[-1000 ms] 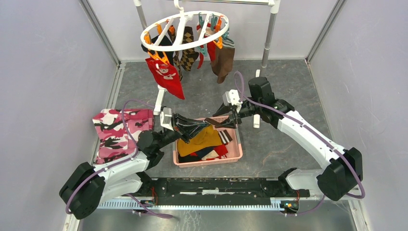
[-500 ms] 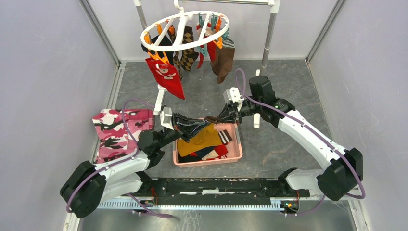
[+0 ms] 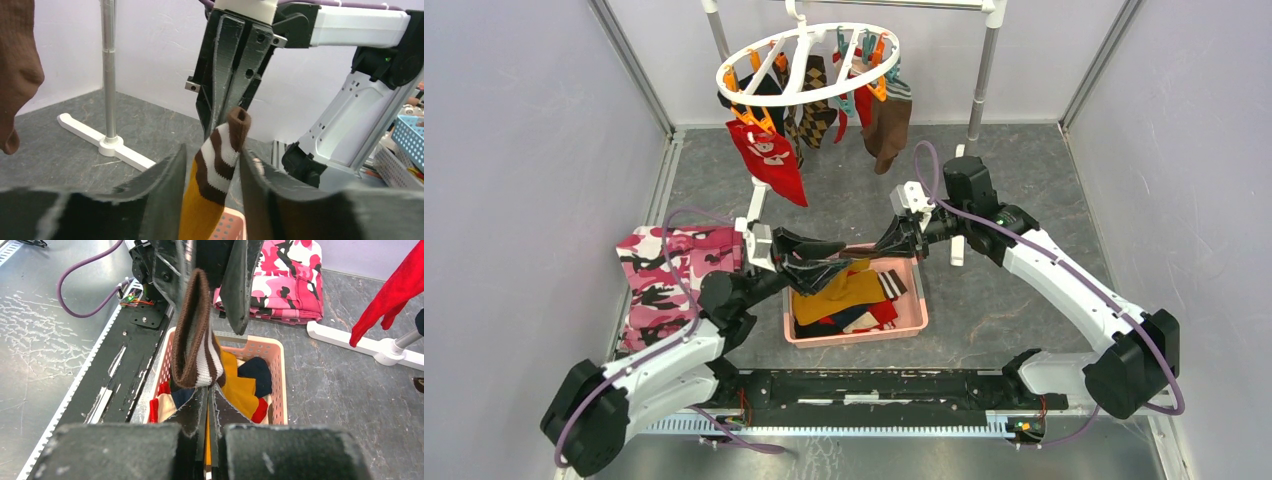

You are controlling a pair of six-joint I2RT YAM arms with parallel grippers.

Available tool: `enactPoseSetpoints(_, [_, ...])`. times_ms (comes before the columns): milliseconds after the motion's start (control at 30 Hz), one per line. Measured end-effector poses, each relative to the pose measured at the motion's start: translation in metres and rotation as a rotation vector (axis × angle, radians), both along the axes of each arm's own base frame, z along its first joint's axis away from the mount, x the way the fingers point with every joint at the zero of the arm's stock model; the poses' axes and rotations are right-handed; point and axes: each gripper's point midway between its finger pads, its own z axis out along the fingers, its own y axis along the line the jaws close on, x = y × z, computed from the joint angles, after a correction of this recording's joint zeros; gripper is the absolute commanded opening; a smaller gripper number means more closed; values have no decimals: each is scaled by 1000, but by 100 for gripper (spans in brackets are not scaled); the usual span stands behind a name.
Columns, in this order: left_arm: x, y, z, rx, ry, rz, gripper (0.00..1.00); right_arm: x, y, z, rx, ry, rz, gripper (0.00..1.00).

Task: Clip the socks to the hanger
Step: Pick up the sock from the bin.

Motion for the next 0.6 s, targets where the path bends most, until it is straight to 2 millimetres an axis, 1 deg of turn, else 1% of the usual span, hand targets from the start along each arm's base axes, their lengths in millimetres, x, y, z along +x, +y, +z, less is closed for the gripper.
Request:
enactPoseSetpoints(67, [-5, 4, 2, 21, -33, 6, 61, -1, 0, 0, 1, 2, 3, 0])
enactPoseSetpoints(167, [-10, 8, -3, 79, -77, 24, 65, -1, 0, -3, -3, 8, 4, 0])
enactPoseSetpoints(300, [-7, 9, -18, 158, -90, 48, 65, -2, -1, -5, -7, 12, 5, 0])
enactPoseSetpoints(433, [-3, 3, -36, 228, -74, 28, 65, -2, -1, -7, -9, 7, 7, 0])
enactPoseSetpoints(500, [-4, 0, -39, 243, -67, 10, 65, -3, -2, -8, -11, 7, 8, 0])
enactPoseSetpoints(600, [-4, -3, -38, 248, -71, -11, 65, -4, -2, -11, -18, 9, 10, 0])
